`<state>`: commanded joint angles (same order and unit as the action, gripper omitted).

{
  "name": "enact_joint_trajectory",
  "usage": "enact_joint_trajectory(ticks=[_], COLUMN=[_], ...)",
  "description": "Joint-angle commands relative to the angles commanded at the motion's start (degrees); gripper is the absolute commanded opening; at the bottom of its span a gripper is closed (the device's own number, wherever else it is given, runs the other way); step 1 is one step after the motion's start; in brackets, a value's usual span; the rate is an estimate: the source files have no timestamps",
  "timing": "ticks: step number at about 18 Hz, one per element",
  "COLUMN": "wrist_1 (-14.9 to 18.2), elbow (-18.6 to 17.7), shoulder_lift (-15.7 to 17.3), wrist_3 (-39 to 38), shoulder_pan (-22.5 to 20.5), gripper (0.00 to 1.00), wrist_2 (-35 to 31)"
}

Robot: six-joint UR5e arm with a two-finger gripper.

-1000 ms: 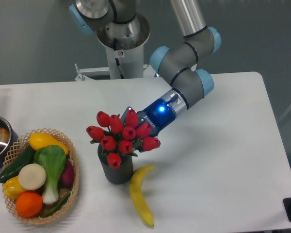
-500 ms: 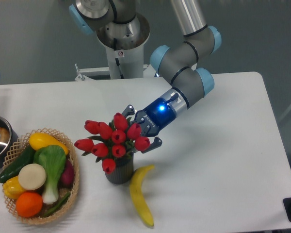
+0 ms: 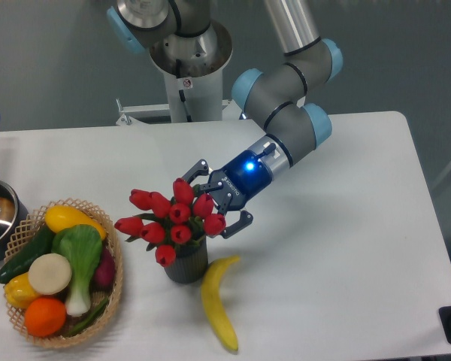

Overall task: Insert the flowers into the vase
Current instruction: 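Push the tulips deeper into the vase and settle them, then open the gripper to release the tulip bunch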

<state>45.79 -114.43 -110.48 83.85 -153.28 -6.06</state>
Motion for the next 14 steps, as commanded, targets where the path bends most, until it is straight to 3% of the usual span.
enact_joint_trajectory(ticks=[3,7,11,14], wrist_1=[0.1,0.2,0.3,0.4], elbow=[-0.4,-0.8,-1.1,-1.1], shoulder_lift=[1.0,3.3,4.4,8.2], wrist_3=[-0.1,-0.9,-0.9,-1.1], shoulder_pan=[-0.3,-0.9,-2.0,-3.2], gripper=[0.99,1.00,1.00,1.00], wrist_2=[-0.7,-8.1,-8.8,-15.4])
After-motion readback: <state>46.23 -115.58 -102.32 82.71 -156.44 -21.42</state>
